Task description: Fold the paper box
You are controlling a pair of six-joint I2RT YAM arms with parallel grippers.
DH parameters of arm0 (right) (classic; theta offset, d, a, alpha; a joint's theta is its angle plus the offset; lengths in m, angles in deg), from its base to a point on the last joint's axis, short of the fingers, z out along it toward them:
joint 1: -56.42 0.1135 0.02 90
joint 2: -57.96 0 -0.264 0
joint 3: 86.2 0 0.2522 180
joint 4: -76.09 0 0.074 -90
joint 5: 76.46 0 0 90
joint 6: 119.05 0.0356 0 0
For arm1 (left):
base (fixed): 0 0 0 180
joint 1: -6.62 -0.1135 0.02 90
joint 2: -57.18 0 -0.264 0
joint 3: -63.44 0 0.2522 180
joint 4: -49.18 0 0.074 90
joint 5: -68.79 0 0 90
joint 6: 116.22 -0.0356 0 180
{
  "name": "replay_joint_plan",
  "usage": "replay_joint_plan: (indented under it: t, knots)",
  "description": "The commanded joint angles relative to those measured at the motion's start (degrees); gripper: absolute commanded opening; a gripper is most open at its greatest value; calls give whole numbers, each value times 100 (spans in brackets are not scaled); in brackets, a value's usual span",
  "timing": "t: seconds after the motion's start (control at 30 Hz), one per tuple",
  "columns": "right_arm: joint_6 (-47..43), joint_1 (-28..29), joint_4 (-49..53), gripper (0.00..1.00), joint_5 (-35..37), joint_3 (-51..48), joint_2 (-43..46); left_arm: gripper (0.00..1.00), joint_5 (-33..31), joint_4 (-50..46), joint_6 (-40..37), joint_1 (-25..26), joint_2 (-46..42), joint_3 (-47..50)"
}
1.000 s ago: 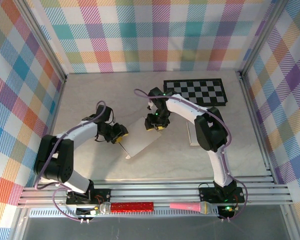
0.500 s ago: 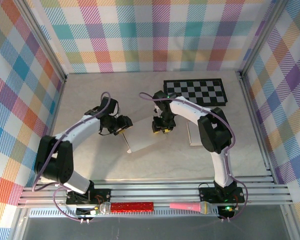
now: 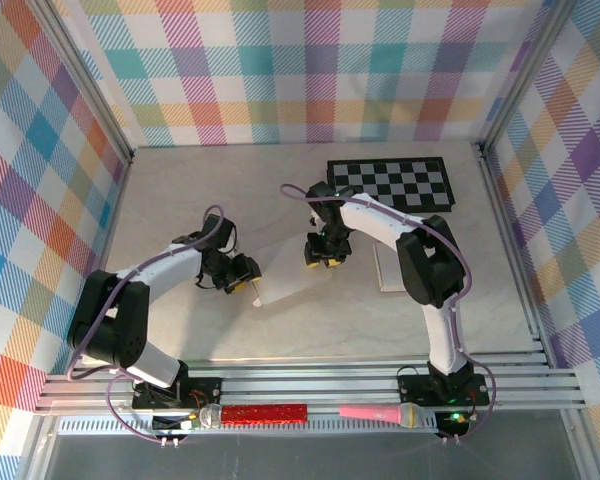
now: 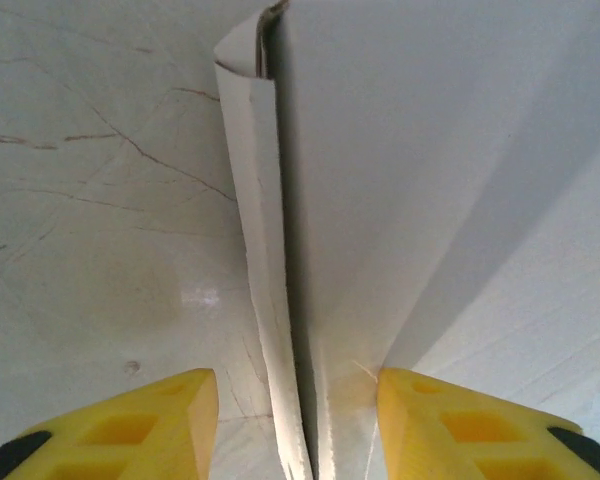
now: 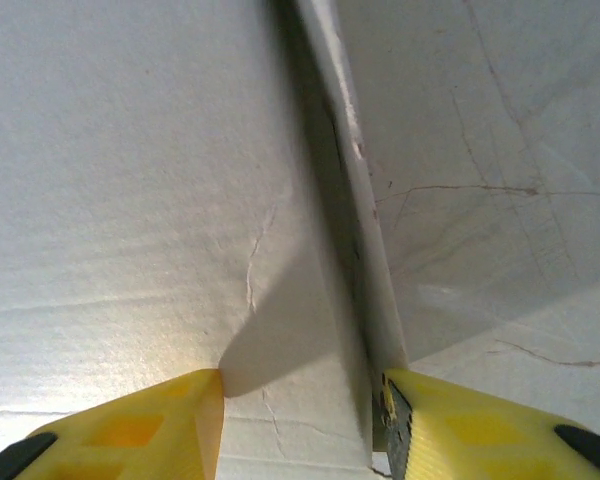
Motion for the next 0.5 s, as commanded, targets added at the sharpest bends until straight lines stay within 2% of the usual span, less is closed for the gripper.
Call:
replay_joint_plan:
  t: [0.0,0.27,0.47]
  knots:
    - [111,20,251,46,-256,-153,144,40,192,406,62,72,105,143]
    - [-142,-364,-140,57,-853,-445,676,16,-46,455,-94,141,318,213]
    - [-401,-758,-407,64,-1239,-653,657,10,-69,468,-205,139,366,243]
